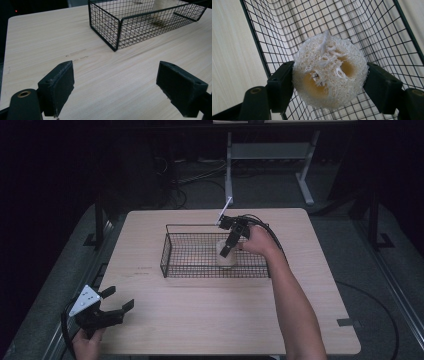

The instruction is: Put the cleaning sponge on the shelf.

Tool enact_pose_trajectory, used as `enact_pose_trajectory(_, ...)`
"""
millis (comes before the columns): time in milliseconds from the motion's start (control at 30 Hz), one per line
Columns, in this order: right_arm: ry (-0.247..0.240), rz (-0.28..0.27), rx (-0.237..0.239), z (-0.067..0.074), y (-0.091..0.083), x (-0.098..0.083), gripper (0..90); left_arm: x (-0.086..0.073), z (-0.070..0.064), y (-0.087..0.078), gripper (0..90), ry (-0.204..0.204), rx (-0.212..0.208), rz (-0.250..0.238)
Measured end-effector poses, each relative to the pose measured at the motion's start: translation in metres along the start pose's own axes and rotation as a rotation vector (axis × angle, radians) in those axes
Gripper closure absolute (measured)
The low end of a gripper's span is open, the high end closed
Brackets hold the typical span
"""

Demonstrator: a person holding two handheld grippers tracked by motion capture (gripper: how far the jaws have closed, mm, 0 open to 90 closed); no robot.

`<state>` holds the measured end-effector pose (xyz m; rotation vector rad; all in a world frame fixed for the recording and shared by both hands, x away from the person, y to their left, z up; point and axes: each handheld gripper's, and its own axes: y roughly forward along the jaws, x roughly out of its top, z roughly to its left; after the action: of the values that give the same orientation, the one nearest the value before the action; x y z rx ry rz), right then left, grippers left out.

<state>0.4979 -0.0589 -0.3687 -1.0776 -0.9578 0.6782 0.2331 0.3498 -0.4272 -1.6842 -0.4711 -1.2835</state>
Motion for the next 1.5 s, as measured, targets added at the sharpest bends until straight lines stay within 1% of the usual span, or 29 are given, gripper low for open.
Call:
enact_pose_trajectory(67, -0.004, 0.005, 0.001, 0.000, 0.003, 0.000, 27.6, 0.000, 0.000, 0.000, 13.9, 0.002, 0.000, 0.001)
enact_pose_trajectory(200, 0.010, -0.004, 0.018, -0.001, 0.010, -0.002, 27.5, 0.000, 0.000, 0.000, 13.9, 0.000, 0.002, 0.001)
enact_pose_trajectory(300, 0.015, -0.007, 0.013, -0.002, 0.015, -0.005, 27.4, 0.000, 0.000, 0.000, 14.0, -0.001, 0.002, -0.001)
enact_pose_trajectory(367, 0.004, 0.009, 0.004, -0.002, 0.017, -0.005, 27.4, 0.000, 0.001, 0.000, 14.0, 0.002, 0.003, 0.005)
enact_pose_trajectory(500, 0.011, 0.007, 0.008, -0.002, 0.019, -0.004, 27.1, 0.001, 0.000, 0.001, 13.9, 0.004, 0.004, 0.005)
enact_pose_trajectory(567, 0.006, 0.008, 0.007, -0.002, 0.020, -0.004, 26.6, 0.000, 0.001, 0.001, 14.0, 0.002, 0.005, 0.004)
enact_pose_trajectory(767, 0.015, 0.006, 0.001, -0.002, 0.020, -0.004, 21.5, 0.001, 0.001, 0.002, 13.9, -0.002, 0.009, 0.007)
enact_pose_trajectory(900, 0.011, -0.003, 0.005, -0.002, 0.017, -0.004, 21.1, 0.001, 0.000, 0.003, 13.9, -0.003, 0.009, 0.007)
enact_pose_trajectory(1033, 0.014, 0.000, -0.004, -0.002, 0.014, -0.006, 19.4, 0.001, 0.000, 0.002, 14.0, 0.002, 0.009, 0.007)
enact_pose_trajectory(1167, 0.013, -0.011, -0.013, 0.001, 0.007, -0.007, 18.4, 0.002, 0.001, 0.002, 14.0, -0.001, 0.008, 0.005)
enact_pose_trajectory(1233, 0.015, -0.018, -0.017, 0.002, 0.003, -0.008, 17.6, 0.001, 0.001, 0.002, 14.0, 0.005, 0.005, 0.007)
enact_pose_trajectory(1333, 0.025, -0.033, -0.024, 0.002, -0.004, -0.010, 17.2, 0.000, 0.001, 0.001, 13.9, 0.006, 0.008, 0.006)
enact_pose_trajectory(1433, 0.023, -0.037, -0.029, 0.004, -0.008, -0.012, 17.0, 0.000, 0.001, 0.000, 13.9, -0.004, 0.010, 0.001)
enact_pose_trajectory(1500, 0.023, -0.038, -0.033, 0.007, -0.012, -0.012, 17.0, 0.000, 0.001, 0.000, 13.9, -0.001, 0.010, 0.003)
